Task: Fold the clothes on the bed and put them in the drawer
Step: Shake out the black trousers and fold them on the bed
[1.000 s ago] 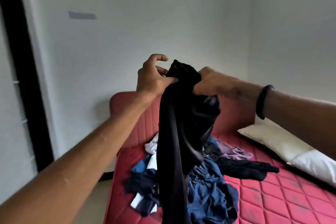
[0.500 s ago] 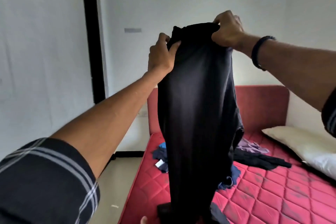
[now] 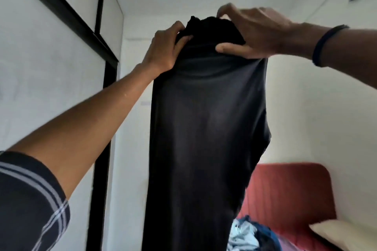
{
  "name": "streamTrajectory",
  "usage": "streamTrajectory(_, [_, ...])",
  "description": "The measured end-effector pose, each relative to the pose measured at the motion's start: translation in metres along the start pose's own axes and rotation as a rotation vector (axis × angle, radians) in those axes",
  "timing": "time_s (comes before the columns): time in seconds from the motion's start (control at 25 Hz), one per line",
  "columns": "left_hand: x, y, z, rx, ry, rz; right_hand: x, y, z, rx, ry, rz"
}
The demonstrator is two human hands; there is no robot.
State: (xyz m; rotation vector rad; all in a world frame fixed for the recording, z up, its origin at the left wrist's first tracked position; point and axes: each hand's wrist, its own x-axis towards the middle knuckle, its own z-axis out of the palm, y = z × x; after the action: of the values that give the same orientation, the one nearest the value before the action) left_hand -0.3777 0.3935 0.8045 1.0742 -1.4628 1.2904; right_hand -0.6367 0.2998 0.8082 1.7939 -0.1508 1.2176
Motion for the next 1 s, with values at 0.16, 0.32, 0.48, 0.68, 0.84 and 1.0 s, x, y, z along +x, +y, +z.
streamTrajectory(0.16, [0.059, -0.013, 0.002, -0.051, 0.019, 0.022, 0.037, 0.028, -0.006, 0.139, 0.01, 0.255])
streamTrajectory(0.32, [0.046, -0.028, 0.067, -0.179, -0.264, -0.079, 0.008, 0.035, 0.033, 0.16, -0.271, 0.421])
streamTrajectory(0.48, [-0.083, -0.016, 0.206, -0.402, -0.528, -0.243, -0.119, 0.01, 0.104, 0.229, -0.62, 0.576])
streamTrajectory(0.68, [-0.361, 0.071, 0.406, -0.644, -0.896, -0.397, -0.403, -0.056, 0.216, 0.366, -1.01, 0.813])
streamTrajectory(0.84, [-0.568, 0.171, 0.518, -0.707, -1.091, -0.492, -0.629, -0.108, 0.272, 0.427, -1.252, 0.962])
streamTrajectory(1.0, [-0.652, 0.233, 0.622, -0.679, -1.098, -0.568, -0.761, -0.102, 0.324, 0.431, -1.32, 0.988])
